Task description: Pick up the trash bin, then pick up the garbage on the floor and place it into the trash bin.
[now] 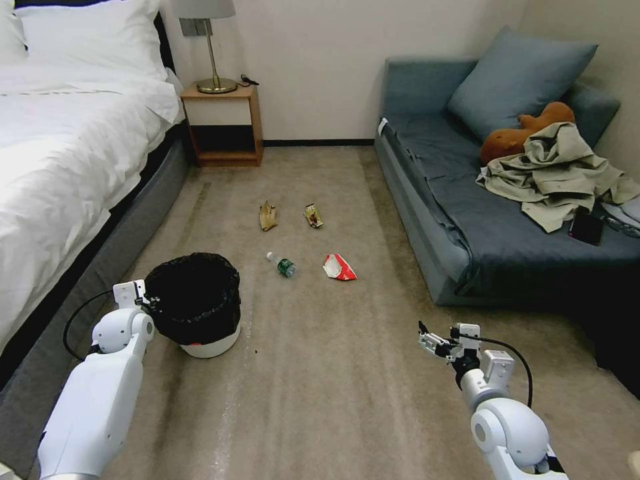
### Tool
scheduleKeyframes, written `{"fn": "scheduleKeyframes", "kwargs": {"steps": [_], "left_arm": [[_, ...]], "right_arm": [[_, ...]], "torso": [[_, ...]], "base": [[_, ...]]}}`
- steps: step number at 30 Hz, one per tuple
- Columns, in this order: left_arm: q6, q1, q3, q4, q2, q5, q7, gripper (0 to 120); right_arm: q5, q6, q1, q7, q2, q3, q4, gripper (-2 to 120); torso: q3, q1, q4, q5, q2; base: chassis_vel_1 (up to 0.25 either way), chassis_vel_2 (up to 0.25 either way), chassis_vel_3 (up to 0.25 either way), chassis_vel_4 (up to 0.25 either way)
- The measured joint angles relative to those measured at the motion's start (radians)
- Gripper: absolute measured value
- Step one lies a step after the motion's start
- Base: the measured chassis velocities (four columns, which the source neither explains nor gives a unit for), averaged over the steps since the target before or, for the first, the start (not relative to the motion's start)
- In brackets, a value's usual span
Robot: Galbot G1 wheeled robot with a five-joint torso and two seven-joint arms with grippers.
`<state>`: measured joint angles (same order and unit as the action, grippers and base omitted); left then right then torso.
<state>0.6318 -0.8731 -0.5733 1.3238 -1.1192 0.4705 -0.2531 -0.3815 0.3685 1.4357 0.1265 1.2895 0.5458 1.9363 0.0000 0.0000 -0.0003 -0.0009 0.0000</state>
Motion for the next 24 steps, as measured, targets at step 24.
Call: {"fn": "scheduleKeyframes", "kwargs": {"steps": [24], "left_arm": [[-0.003, -0.124, -0.069, 0.264, 0.058, -0.049, 0.012, 4]], "right_arm": [[-0.025, -0.027, 0.012, -0.025, -0.003, 0.012, 0.003, 100]], "torso": [[0.0, 0.0, 0.0004, 0.0009, 0.0]], "base": [[0.0, 0.0, 0.0, 0.0]]}}
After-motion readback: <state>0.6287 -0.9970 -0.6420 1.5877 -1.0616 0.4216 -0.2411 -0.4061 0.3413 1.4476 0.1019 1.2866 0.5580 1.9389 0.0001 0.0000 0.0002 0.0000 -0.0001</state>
